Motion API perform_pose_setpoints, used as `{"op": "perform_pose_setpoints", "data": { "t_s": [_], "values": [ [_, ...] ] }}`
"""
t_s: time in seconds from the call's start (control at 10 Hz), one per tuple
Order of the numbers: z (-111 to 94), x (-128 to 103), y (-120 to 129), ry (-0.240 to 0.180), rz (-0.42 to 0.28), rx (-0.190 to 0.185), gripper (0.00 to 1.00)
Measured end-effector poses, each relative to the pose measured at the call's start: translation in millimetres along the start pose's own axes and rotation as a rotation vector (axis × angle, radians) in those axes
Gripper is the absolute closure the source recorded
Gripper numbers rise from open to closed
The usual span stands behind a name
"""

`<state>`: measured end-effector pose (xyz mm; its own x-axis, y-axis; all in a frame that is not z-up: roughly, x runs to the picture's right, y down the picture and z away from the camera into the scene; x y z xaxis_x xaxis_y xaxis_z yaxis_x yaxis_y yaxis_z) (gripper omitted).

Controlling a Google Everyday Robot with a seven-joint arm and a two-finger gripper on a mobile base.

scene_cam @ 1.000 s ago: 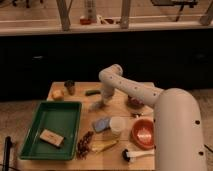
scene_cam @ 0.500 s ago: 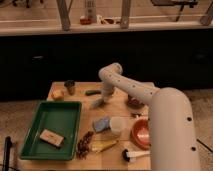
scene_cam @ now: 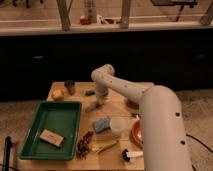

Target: Wipe table surface with towel

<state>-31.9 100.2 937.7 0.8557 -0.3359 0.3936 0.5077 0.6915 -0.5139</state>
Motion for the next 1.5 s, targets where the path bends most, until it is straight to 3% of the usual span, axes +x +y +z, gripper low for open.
{"op": "perform_pose_setpoints", "data": {
  "t_s": [0.2, 0.4, 0.9, 1.3, 1.5],
  "values": [
    [1, -12, 15, 0.010, -0.046, -0.027, 1.00],
    [-4, -5, 31, 0.030, -0.052, -0.041, 1.00],
    [-16, 53, 57, 0.092, 0.046, -0.061, 1.00],
    [-20, 75, 23, 0.121, 0.104, -0.027, 1.00],
    [-19, 65, 11, 0.121, 0.089, -0.023, 1.00]
  ]
}}
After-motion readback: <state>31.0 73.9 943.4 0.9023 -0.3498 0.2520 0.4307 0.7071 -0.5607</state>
